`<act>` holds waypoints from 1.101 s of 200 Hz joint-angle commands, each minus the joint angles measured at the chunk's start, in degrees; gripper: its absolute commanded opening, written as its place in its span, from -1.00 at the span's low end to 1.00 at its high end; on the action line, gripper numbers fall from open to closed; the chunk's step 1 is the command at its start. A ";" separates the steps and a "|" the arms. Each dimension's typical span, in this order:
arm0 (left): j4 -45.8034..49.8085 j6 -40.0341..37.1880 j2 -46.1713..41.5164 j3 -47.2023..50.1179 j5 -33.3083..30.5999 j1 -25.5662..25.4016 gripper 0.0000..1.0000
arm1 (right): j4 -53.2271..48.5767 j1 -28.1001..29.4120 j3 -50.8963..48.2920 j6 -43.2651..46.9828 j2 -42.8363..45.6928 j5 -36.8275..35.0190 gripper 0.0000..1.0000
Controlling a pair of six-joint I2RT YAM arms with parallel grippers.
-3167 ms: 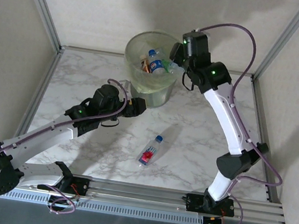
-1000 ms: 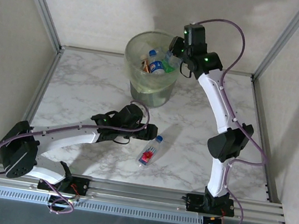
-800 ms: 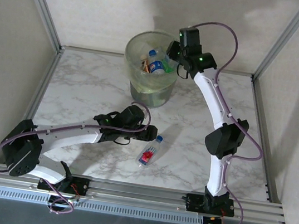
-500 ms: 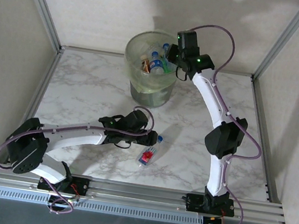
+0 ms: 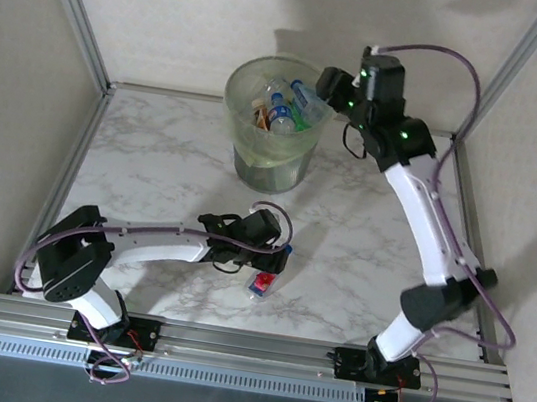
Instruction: Put the plastic bottles in the bin
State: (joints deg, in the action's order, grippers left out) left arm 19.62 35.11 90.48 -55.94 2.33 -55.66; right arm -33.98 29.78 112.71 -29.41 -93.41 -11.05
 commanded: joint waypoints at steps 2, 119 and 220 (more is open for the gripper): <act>2.04 -2.10 1.71 -1.87 2.17 -1.22 0.72 | 2.98 0.37 -7.61 -1.11 5.22 -1.95 0.21; 5.63 -3.22 11.18 -6.81 -3.65 -3.05 0.40 | 0.53 0.35 -40.59 -6.02 27.01 -4.92 0.41; 9.00 -3.75 7.43 -10.95 -3.76 -3.89 0.24 | -4.56 -1.48 -44.86 -9.35 35.26 -9.63 0.28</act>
State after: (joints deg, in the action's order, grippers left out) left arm 25.80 32.16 101.25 -64.27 0.10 -58.89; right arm -37.32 28.77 66.74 -37.76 -59.09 -18.00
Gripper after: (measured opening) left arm 0.626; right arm 0.644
